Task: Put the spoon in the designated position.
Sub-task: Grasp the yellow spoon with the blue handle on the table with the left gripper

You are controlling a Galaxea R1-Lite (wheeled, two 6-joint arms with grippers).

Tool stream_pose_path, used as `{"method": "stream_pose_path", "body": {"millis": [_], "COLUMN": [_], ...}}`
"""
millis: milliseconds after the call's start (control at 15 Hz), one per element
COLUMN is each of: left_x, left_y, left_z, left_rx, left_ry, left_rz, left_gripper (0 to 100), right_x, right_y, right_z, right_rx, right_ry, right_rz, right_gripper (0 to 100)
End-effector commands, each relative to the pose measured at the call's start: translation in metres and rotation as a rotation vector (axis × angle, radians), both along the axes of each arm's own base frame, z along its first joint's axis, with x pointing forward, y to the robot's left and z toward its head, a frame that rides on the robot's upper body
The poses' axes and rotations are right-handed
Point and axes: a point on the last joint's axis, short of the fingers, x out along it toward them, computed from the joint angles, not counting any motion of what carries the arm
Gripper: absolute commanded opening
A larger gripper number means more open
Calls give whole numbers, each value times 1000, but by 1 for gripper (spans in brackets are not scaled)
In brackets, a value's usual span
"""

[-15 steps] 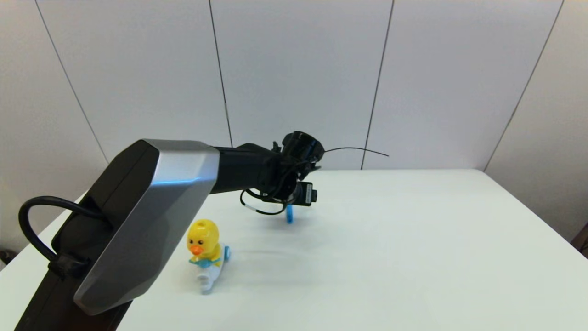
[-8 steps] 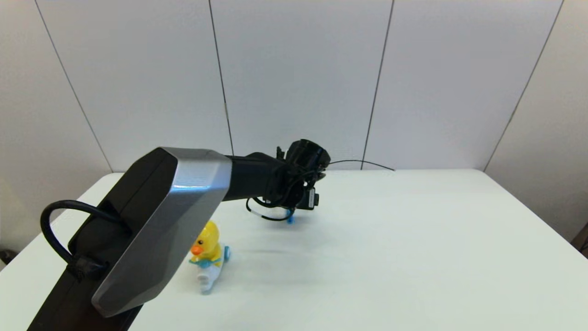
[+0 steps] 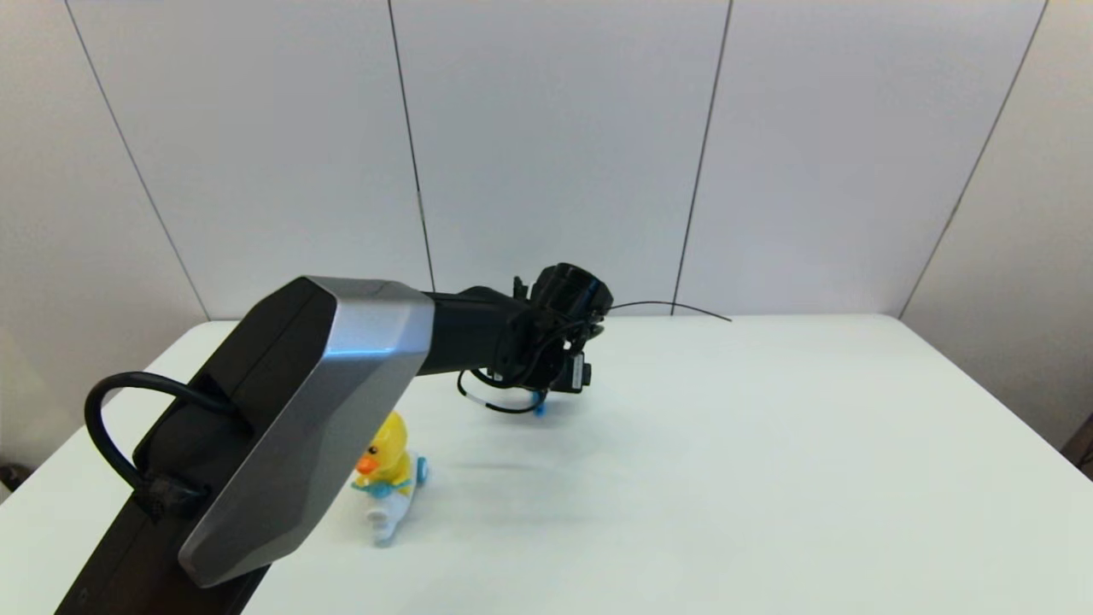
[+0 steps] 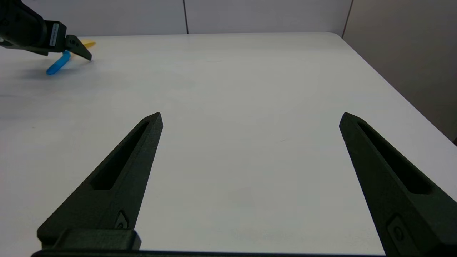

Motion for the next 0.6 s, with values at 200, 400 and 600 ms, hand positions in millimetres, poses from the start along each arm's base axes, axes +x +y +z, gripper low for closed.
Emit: {"method": "stream_pose_path", "body": {"millis": [200,400,600], "left_x": [2,5,6], "left_y": [3,9,11], "left_z": [1,6,8], "left_rx": [0,-1,-2], "left_ry": [3,-6,-8], "left_rz": [7,12,17], "left_gripper": [0,0,0], "right_x": [0,0,0], "right_y": [0,0,0], "right_z": [0,0,0], "right_rx": [0,0,0], "right_ry": [3,3,3], "right_rz": [0,1,0], "right_gripper": [100,100,100]}}
